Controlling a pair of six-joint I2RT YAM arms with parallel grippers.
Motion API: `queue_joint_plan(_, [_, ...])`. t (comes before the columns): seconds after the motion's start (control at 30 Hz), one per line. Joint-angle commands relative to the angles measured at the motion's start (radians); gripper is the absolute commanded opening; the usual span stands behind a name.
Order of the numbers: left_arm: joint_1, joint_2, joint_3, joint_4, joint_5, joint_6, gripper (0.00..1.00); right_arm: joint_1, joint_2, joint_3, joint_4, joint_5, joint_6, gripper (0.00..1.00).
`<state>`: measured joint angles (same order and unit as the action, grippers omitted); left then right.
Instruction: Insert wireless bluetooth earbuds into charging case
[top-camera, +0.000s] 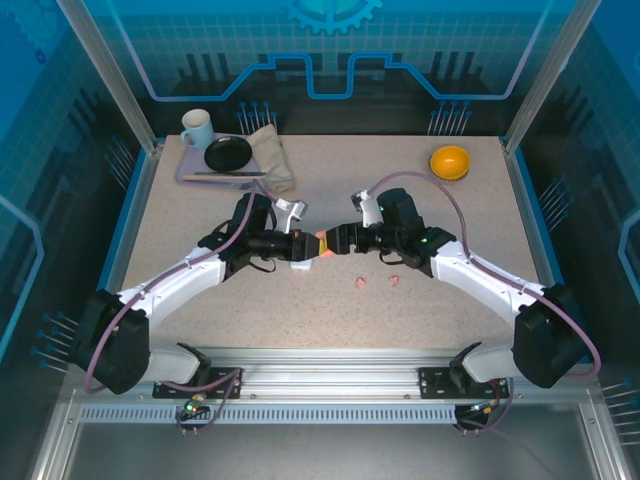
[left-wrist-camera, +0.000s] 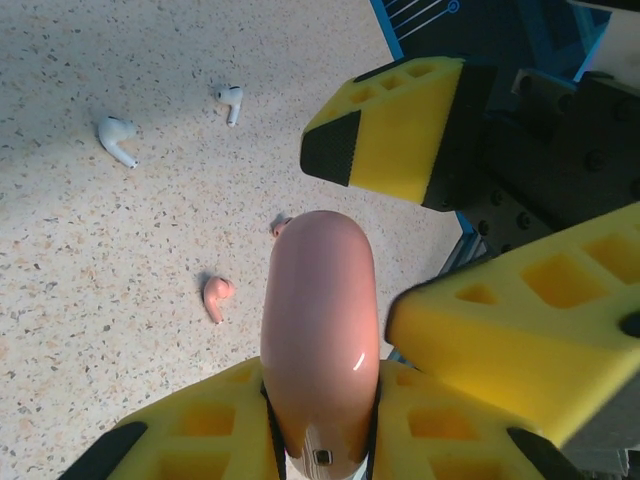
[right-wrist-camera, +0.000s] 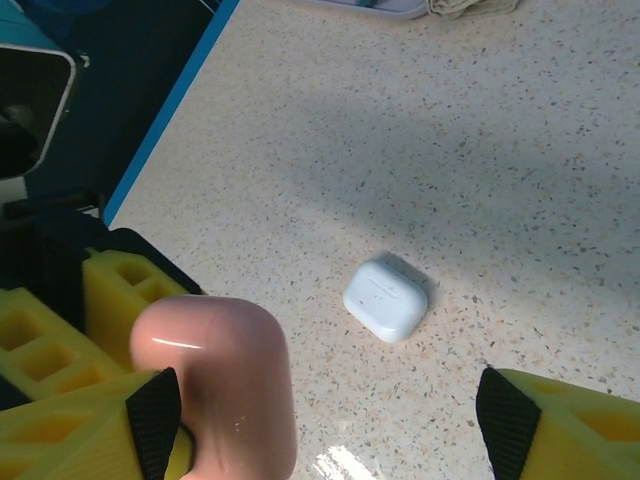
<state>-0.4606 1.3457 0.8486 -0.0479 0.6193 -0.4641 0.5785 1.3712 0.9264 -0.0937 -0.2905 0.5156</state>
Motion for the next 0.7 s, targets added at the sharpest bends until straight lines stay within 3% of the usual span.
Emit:
queue_joint_plan(0.0, [0.003, -0.027, 0.036, -0.003, 0.035, 0.025, 0.07, -0.020, 0.008, -0.041, 0.035, 0.021, 0.008, 0.80])
queue_joint_plan(0.3, [0.002, -0.068, 0.039, -0.018, 0.043, 0.026, 0.05, -0.094, 0.020, -0.104, 0.049, -0.001, 0.038, 0.78])
queue_joint_plan(0.43, [0.002, -0.069, 0.035, -0.017, 0.038, 0.028, 0.05, -0.106, -0.043, -0.107, 0.015, -0.035, 0.037, 0.78])
queue_joint_plan(0.57, [0.002, -0.068, 0.034, -0.012, 0.040, 0.030, 0.04, -0.116, -0.154, -0.155, 0.003, -0.107, 0.051, 0.77])
queue_joint_plan(0.67, [0.002, -0.068, 0.037, -0.009, 0.052, 0.031, 0.04, -0.138, -0.193, -0.196, 0.053, -0.205, 0.075, 0.70])
